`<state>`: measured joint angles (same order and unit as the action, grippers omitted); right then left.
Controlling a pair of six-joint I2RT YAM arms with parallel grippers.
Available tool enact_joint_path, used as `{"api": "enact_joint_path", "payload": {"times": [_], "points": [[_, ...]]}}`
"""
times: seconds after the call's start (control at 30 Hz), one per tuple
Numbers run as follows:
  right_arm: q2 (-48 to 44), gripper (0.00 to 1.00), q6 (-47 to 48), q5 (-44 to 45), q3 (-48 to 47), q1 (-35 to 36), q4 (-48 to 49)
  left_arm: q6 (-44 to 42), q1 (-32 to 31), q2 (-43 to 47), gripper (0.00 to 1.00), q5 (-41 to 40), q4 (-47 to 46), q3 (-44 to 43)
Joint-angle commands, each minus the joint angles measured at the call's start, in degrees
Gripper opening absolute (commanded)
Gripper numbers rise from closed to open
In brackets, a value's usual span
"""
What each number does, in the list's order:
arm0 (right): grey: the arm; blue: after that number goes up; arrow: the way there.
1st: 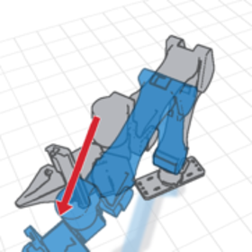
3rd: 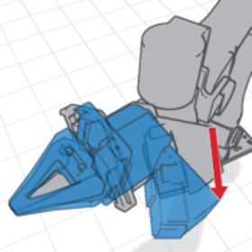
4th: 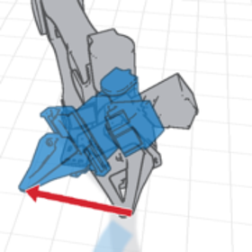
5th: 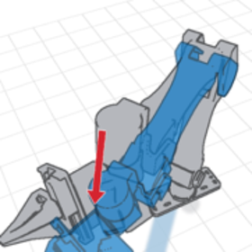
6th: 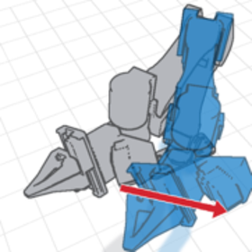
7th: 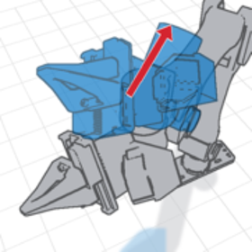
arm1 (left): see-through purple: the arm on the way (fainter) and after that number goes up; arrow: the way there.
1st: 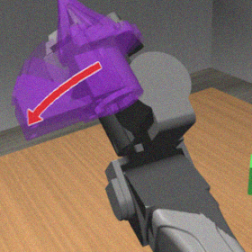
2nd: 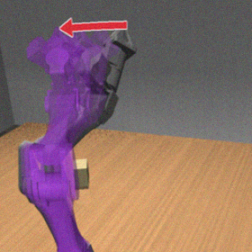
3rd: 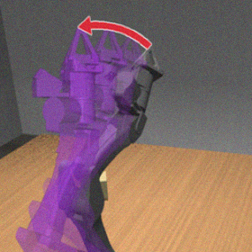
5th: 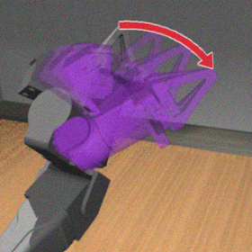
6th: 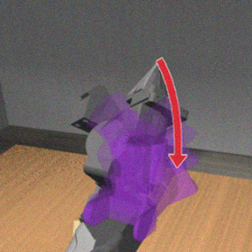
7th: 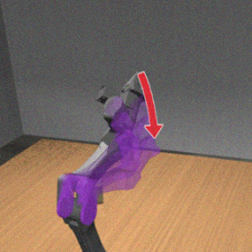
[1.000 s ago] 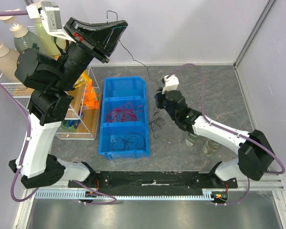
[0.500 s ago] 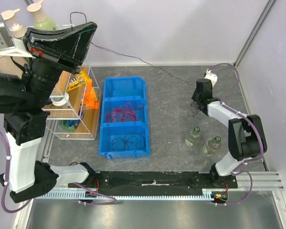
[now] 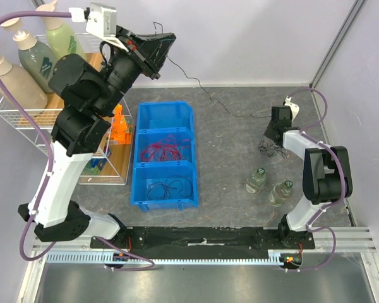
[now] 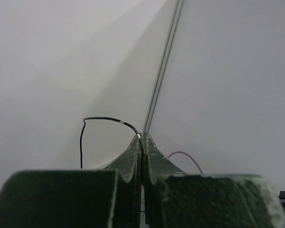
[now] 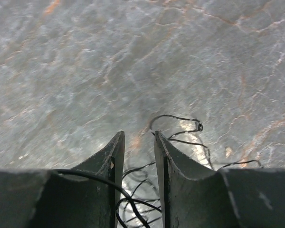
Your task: Untangle the cables
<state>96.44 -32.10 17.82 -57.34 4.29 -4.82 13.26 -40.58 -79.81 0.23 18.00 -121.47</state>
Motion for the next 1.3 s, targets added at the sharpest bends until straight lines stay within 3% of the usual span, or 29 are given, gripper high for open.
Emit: {"api": "enact_joint_path", "payload": {"times": [0.0, 0.1, 0.37, 0.6, 0.73, 0.9, 1.03, 1.27], "points": [[3.0, 0.39, -0.1, 1.1, -2.6, -2.2, -0.4, -5.8, 0.1, 5.2, 0.02, -4.6, -1.5, -3.6], [3.7, 0.36, -0.2, -0.1, -3.0, -3.9, -0.3, -7.5, 0.1, 6.2, 0.02, -6.6, -1.0, -4.2], [-1.6, 0.14, 1.2, -6.1, -3.2, -6.1, -0.3, -9.3, 0.1, 4.8, 0.02, -6.8, -0.8, -4.6], [-11.4, 0.12, 3.4, -9.4, -6.4, -2.5, -3.4, -9.1, 0.2, -1.3, 0.02, -5.5, 0.7, -4.4], [-13.3, 0.20, 4.0, -6.6, -9.4, -2.4, -6.6, -8.9, 0.7, -2.7, 0.02, -5.9, 1.5, -5.0], [-11.0, 0.62, 1.5, -5.9, -9.7, -6.2, -6.9, -11.2, 0.9, 0.6, 0.02, -9.2, 0.8, -4.7], [-7.7, 0.66, 1.7, -12.8, -10.4, -9.2, -6.2, -13.2, 0.9, 3.4, 0.02, -10.2, -0.7, -3.3], [-9.4, 0.64, 1.9, -25.4, -8.9, -6.7, 0.9, -14.7, 0.9, 1.6, 0.02, -9.3, -2.4, -0.1]]}}
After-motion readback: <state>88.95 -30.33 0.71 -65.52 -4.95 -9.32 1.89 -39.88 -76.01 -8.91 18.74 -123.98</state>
